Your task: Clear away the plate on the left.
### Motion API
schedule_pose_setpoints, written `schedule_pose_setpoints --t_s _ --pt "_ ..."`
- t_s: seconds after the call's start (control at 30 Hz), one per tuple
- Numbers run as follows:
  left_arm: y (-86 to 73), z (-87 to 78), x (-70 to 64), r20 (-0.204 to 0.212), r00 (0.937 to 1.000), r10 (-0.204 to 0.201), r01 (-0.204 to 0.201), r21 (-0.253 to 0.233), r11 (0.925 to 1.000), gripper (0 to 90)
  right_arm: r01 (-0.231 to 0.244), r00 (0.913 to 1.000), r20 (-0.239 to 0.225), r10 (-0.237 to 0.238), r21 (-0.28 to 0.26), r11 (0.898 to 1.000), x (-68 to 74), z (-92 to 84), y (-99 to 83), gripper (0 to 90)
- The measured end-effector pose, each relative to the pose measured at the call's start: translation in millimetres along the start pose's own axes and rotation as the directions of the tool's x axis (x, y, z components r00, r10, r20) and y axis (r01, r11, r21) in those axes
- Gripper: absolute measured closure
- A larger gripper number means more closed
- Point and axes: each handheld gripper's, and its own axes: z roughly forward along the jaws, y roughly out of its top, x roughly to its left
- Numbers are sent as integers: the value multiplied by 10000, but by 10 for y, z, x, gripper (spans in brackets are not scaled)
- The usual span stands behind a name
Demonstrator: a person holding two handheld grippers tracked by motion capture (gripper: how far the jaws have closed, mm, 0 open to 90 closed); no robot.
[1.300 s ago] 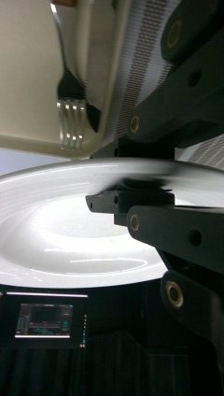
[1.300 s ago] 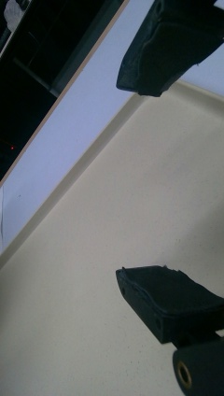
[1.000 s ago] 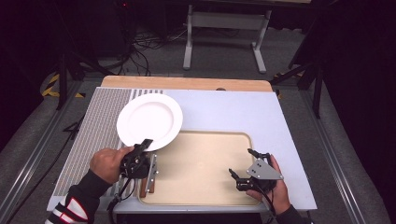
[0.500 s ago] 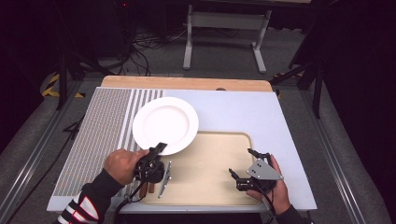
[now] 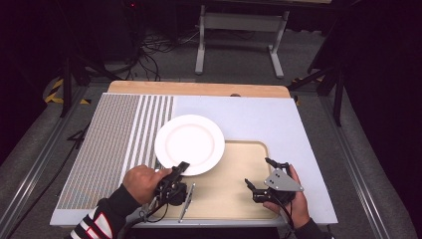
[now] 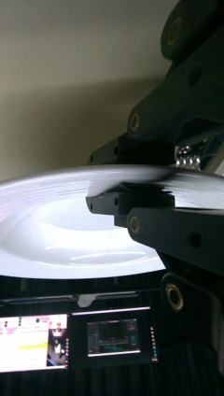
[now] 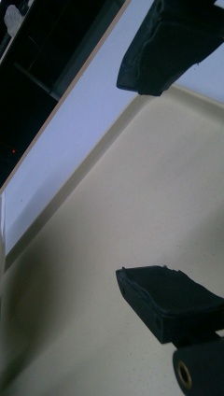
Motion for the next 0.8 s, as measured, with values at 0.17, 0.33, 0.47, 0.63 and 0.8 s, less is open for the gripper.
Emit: schedule_pose_setpoints --t_s 0.17,0.33,0.47,0.63,0.8 --pt "82 -2 -79 213 9997 153 -151 -57 9999 803 -53 10000 19 53 -11 10000 -2 -2 -1 93" --pt "146 1 -126 302 9985 461 -455 -185 9988 801 -129 9999 45 129 -34 9999 -19 -12 -10 92" --pt "174 -10 -157 538 9979 364 -349 -288 9990 800 -152 9999 65 152 -5 9999 -30 -12 -15 92" --pt "231 -29 -197 705 9961 526 -497 -419 9979 798 -154 9999 53 154 8 9999 -31 -9 -16 92" --pt "293 -50 -233 611 9951 781 -736 -728 9946 796 -171 9998 44 171 11 9999 -31 -9 -17 92"
